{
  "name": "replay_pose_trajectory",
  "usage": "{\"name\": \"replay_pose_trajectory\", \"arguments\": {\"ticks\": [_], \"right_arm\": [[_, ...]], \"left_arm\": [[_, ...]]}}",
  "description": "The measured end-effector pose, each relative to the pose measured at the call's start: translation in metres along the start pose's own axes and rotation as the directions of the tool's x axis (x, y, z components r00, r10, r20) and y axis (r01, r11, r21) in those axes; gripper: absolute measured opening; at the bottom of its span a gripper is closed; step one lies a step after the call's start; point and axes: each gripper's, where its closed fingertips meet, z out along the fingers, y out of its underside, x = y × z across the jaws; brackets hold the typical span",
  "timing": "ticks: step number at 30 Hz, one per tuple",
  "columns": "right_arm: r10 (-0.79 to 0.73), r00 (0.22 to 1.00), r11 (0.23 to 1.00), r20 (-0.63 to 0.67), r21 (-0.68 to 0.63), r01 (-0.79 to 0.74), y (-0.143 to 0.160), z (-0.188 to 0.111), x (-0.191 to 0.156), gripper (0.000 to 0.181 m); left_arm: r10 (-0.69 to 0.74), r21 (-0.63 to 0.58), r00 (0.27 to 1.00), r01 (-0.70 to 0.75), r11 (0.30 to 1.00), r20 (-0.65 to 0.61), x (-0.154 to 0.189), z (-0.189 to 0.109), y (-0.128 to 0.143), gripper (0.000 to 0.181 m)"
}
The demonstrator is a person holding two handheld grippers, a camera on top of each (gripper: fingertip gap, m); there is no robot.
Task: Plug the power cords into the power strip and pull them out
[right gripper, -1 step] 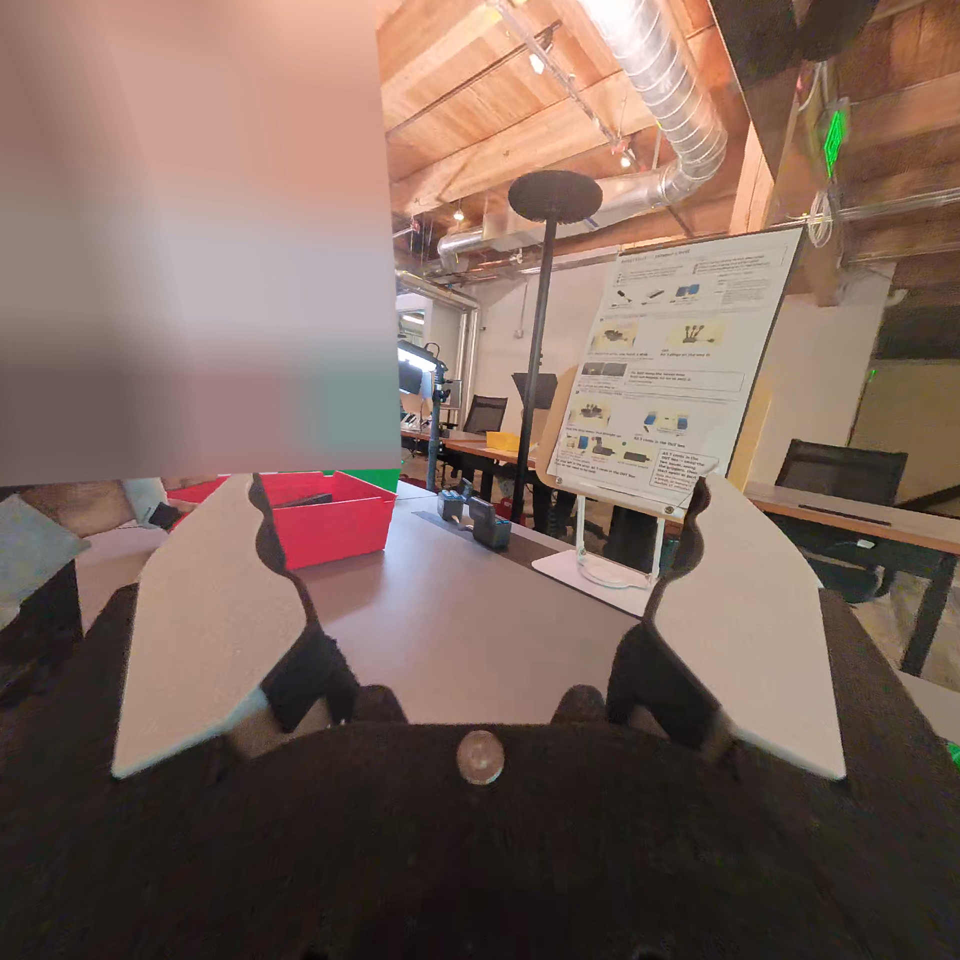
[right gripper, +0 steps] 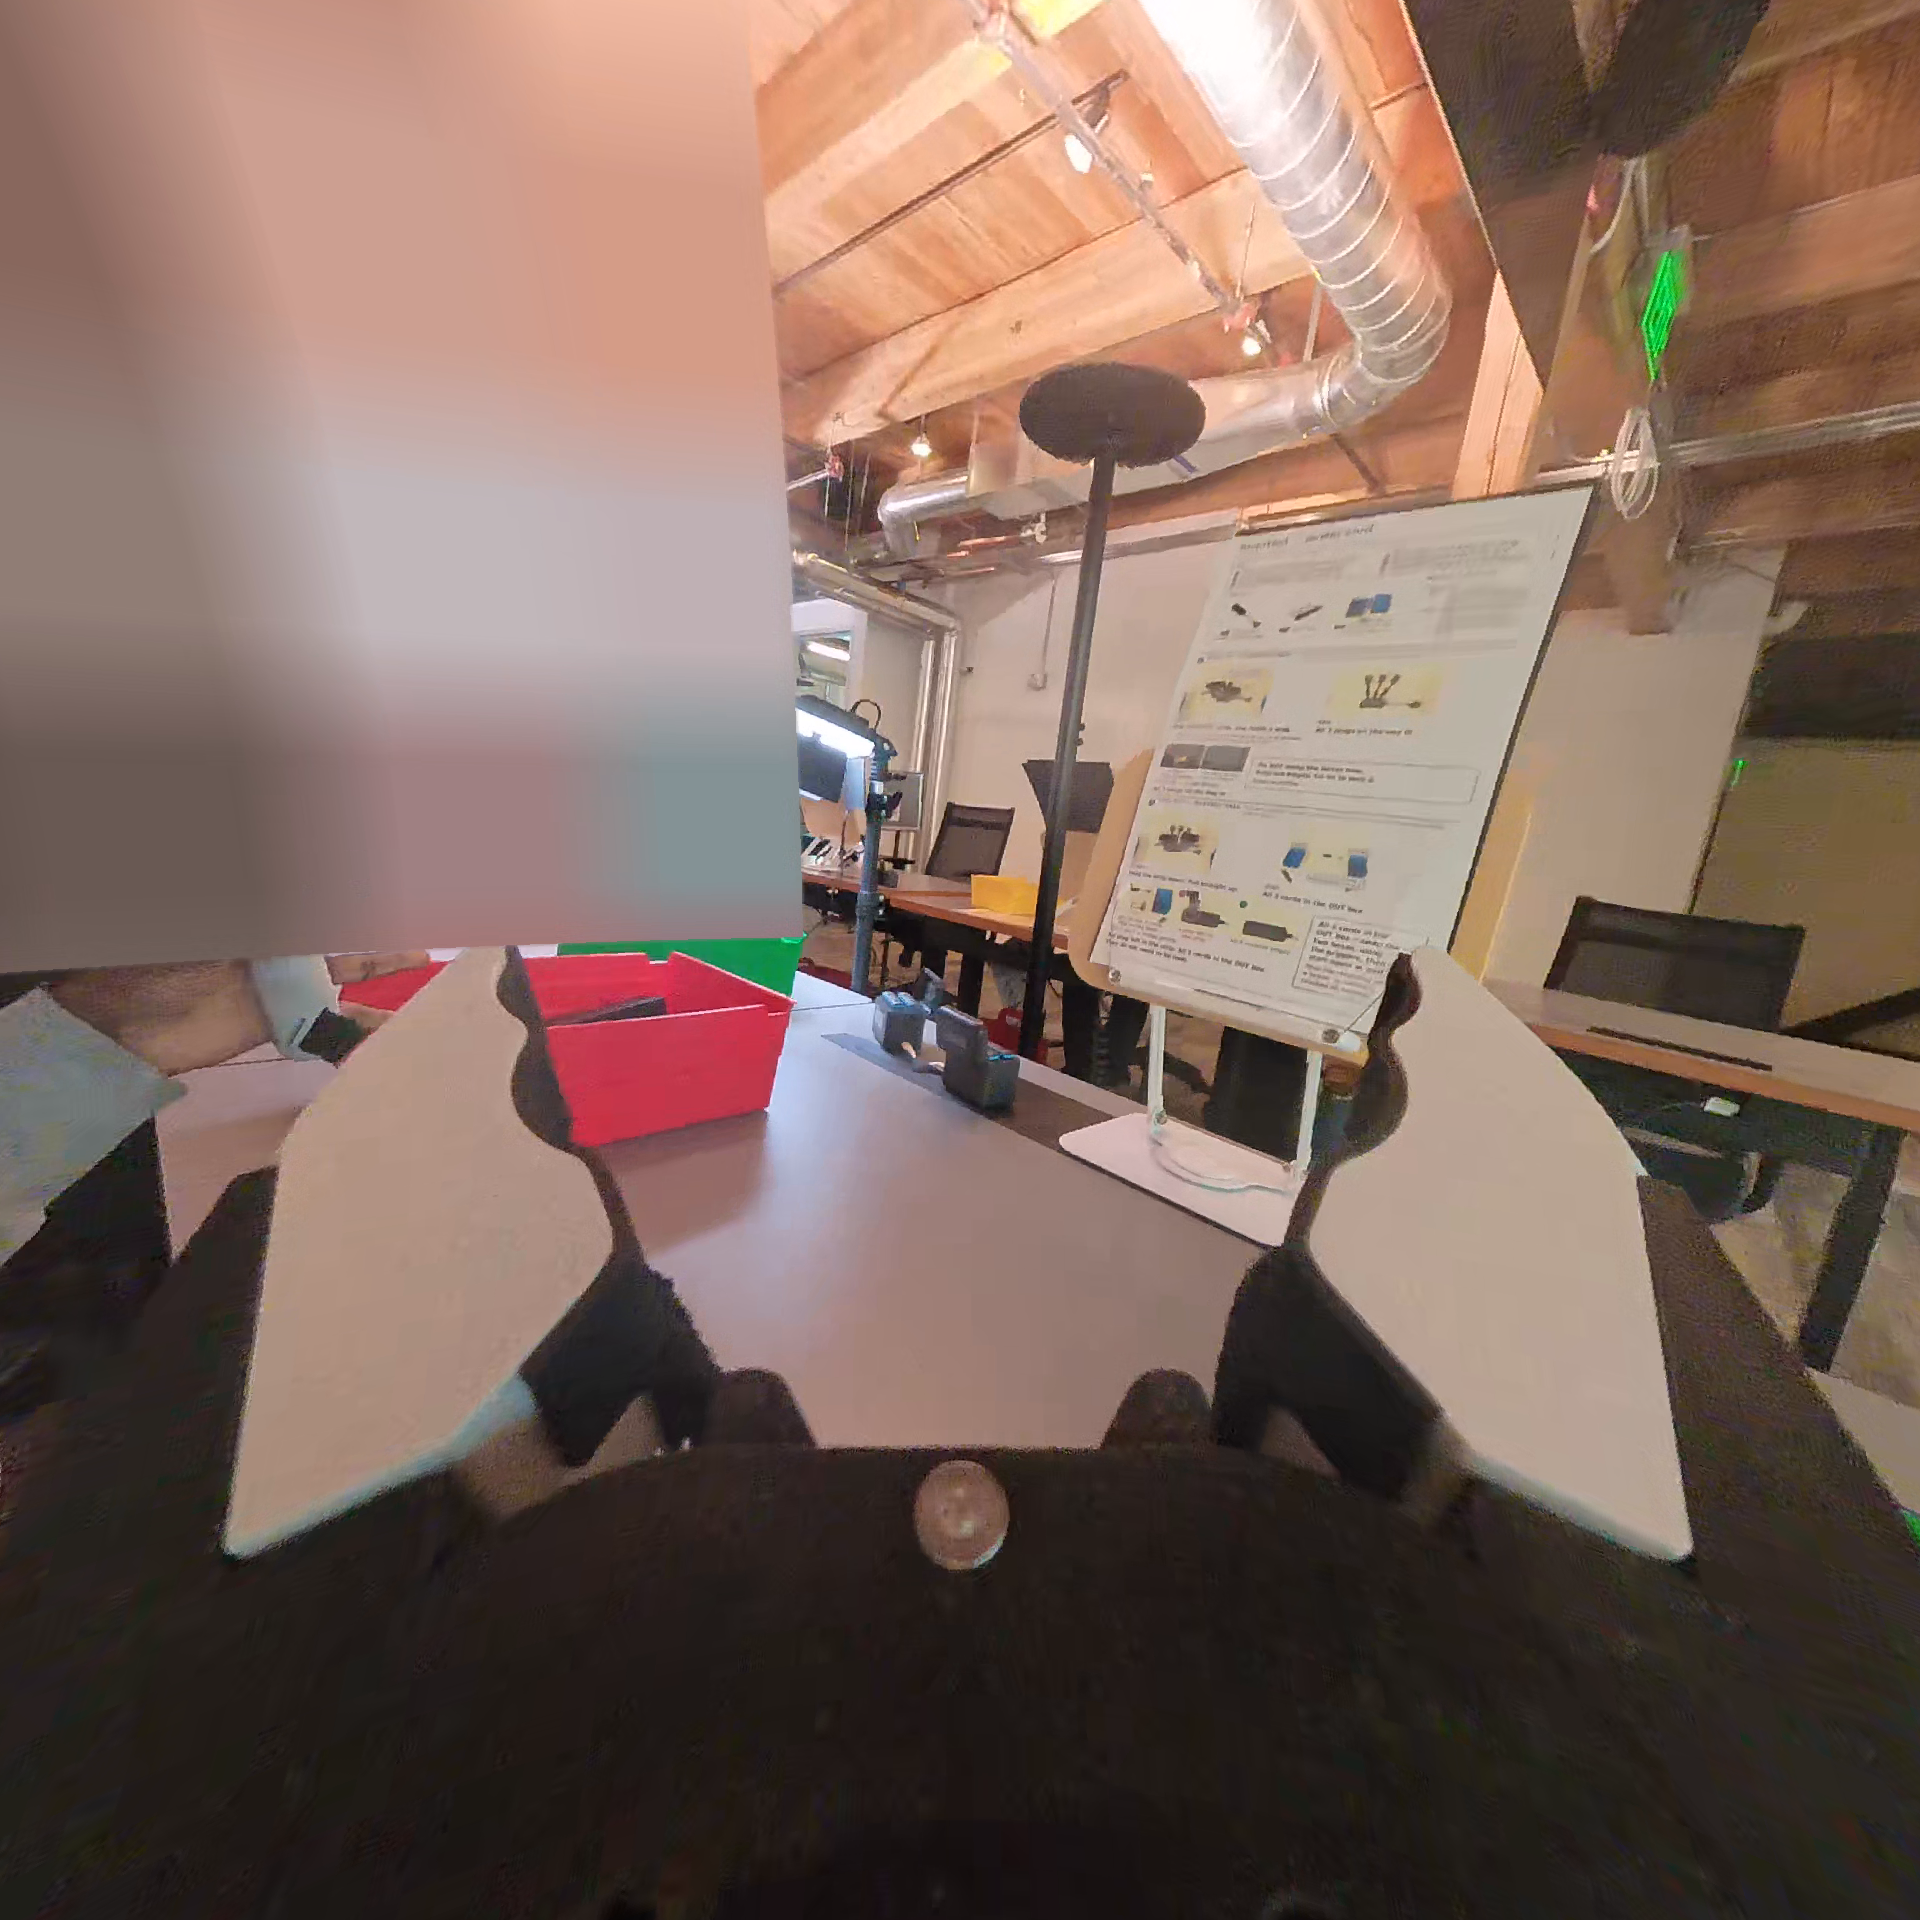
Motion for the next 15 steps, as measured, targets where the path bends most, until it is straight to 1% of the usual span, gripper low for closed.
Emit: {"name": "replay_pose_trajectory", "arguments": {"ticks": [2, 3, 6, 9, 12, 15], "right_arm": [[-0.012, 1.0, 0.999, -0.017, 0.031, 0.013, -0.01, -0.01, 0.003, 0.146], [-0.006, 1.0, 0.999, -0.023, 0.036, 0.007, -0.011, -0.014, 0.006, 0.146], [0.03, 0.999, 0.999, -0.046, 0.021, -0.029, -0.005, -0.02, 0.016, 0.146], [0.072, 0.996, 0.997, -0.044, -0.025, -0.073, 0.001, -0.022, 0.02, 0.146], [0.092, 0.994, 0.996, -0.056, -0.004, -0.092, -0.004, -0.022, 0.023, 0.146], [0.109, 0.993, 0.994, -0.037, 0.014, -0.108, -0.007, -0.02, 0.018, 0.146]], "left_arm": [[0.015, -0.013, 1.0, -0.015, 1.0, 0.004, 0.0, -0.004, -0.004, 0.146], [0.0, -0.01, 1.0, 0.0, 1.0, 0.002, 0.0, -0.006, -0.007, 0.146], [-0.066, 0.026, 0.998, 0.066, 0.997, -0.005, -0.002, -0.012, -0.022, 0.145], [-0.083, 0.029, 0.997, 0.083, 0.996, -0.004, 0.002, -0.017, -0.034, 0.145], [-0.067, 0.055, 0.998, 0.066, 0.996, 0.02, 0.004, -0.021, -0.044, 0.145], [-0.048, 0.043, 0.999, 0.047, 0.998, 0.022, 0.006, -0.021, -0.041, 0.145]]}}
